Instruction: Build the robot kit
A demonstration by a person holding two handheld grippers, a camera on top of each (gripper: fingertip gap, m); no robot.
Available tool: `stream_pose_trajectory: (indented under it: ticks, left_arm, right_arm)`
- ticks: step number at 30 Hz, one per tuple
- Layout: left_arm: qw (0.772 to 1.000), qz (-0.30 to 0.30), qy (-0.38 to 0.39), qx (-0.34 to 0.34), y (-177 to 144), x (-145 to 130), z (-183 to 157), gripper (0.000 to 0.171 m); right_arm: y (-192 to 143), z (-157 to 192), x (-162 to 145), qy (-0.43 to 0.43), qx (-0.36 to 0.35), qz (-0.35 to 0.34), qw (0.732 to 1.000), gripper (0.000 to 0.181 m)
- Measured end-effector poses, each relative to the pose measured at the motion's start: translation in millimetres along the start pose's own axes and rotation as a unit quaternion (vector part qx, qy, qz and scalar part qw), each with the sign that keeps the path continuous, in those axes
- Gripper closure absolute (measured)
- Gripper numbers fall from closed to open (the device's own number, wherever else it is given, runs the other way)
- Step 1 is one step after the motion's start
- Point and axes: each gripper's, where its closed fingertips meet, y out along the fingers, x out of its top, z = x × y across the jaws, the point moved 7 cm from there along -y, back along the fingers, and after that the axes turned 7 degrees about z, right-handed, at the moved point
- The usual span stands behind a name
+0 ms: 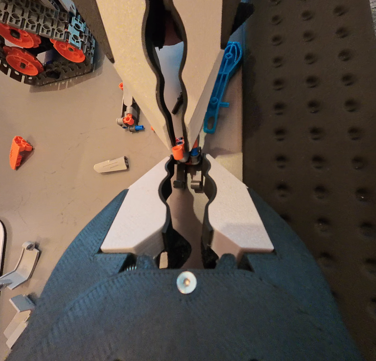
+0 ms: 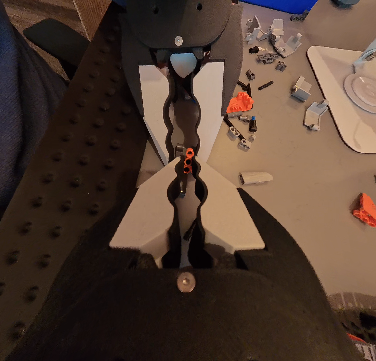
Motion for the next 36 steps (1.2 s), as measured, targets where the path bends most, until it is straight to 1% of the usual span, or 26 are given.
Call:
stream_pose_trajectory:
  ticks: [6, 8, 13, 18, 22, 24, 27, 30, 31, 32, 36]
  left_arm:
    - [1.000, -0.011, -0.016, -0.017, 0.4, -2.3, 1.4, 0.147]
    - [1.000, -0.016, -0.017, -0.020, 1.1, -2.1, 1.6, 0.147]
    - [0.999, -0.021, -0.018, -0.023, 1.3, -2.6, 1.8, 0.147]
    - [0.999, -0.023, -0.019, -0.025, 1.3, -2.9, 2.1, 0.147]
    - [0.999, -0.023, -0.020, -0.026, 1.2, -3.0, 2.1, 0.147]
    - [0.999, -0.023, -0.019, -0.025, 1.3, -3.0, 2.0, 0.147]
    - [0.999, -0.022, -0.017, -0.024, 1.4, -2.7, 1.9, 0.147]
    - [0.999, -0.022, -0.015, -0.022, 1.4, -2.5, 1.6, 0.147]
    - [0.999, -0.022, -0.015, -0.021, 1.5, -2.6, 1.5, 0.147]
    - [0.999, -0.022, -0.015, -0.021, 1.4, -2.7, 1.6, 0.147]
    - [0.999, -0.025, -0.013, -0.020, 1.5, -3.0, 1.6, 0.147]
  right_arm:
    - [3.9, 1.0, 2.9, 0.000, -0.011, -0.007, 1.000, 0.176]
    - [5.9, 1.7, 1.2, -0.005, -0.014, 0.004, 1.000, 0.174]
    - [5.6, 1.8, 0.9, -0.003, -0.012, 0.002, 1.000, 0.173]
    - [4.4, 2.9, 0.1, -0.005, -0.003, 0.007, 1.000, 0.160]
    - [-6.9, 1.7, 3.0, 0.004, -0.005, -0.012, 1.000, 0.157]
    - [-13.7, 0.5, -1.6, 0.013, -0.009, 0.000, 1.000, 0.155]
    - [-13.2, 1.2, -8.0, 0.034, -0.011, 0.013, 0.999, 0.150]
    - [-6.1, 3.3, -9.7, 0.035, -0.013, 0.031, 0.999, 0.151]
    - [-3.9, 3.8, -10.4, 0.033, -0.015, 0.035, 0.999, 0.159]
    - [-2.6, 4.1, -10.6, 0.033, -0.015, 0.034, 0.999, 0.160]
    - [-2.1, 3.9, -10.2, 0.034, -0.016, 0.034, 0.999, 0.160]
